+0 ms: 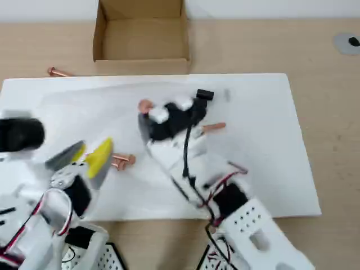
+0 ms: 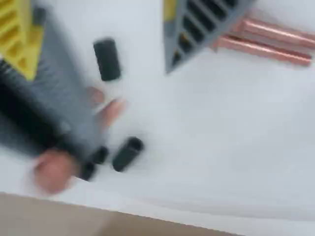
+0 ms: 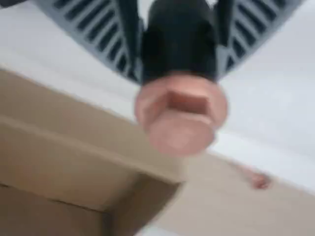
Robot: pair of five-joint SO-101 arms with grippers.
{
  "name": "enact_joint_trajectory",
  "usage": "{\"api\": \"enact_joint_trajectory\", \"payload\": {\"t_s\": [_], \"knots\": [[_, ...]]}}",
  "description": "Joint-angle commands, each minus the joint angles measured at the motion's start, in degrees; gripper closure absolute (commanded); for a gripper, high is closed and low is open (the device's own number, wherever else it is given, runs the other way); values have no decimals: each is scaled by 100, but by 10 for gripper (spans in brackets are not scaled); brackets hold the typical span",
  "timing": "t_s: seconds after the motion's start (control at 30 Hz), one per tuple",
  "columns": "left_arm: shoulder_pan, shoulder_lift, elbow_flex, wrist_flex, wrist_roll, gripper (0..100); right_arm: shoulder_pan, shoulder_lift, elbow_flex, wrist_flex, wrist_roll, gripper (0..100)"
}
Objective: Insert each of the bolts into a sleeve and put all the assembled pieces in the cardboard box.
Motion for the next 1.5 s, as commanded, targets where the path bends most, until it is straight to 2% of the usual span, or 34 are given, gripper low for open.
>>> {"api": "enact_joint_trajectory", "payload": {"t_s": [0.0,0.13,0.3,0.43,0.7,1.0,1.13,1.33,1.47], "knots": [[-738,242,-18,352,53,815,523,1156,-2053,413,-53,989],[-1503,637,624,343,-62,814,831,2695,-3996,853,-53,989],[-1969,1147,782,123,-1380,818,1086,4593,-6237,1275,-26,989],[-2022,1297,800,18,-1837,818,1288,6132,-7793,1301,-26,989],[-2022,1314,1451,-905,-1820,816,1385,9411,-10993,1275,0,989],[-2022,1305,2541,-1829,-1820,815,1727,12725,-14000,1327,545,989],[-2022,1305,3086,-2303,-1811,815,1771,13376,-14809,1925,527,987],[-1996,1305,3710,-3007,-1811,815,1692,13508,-15538,2778,536,980],[-1987,1305,3991,-3578,-1653,815,1684,13508,-15635,3033,536,875]]}}
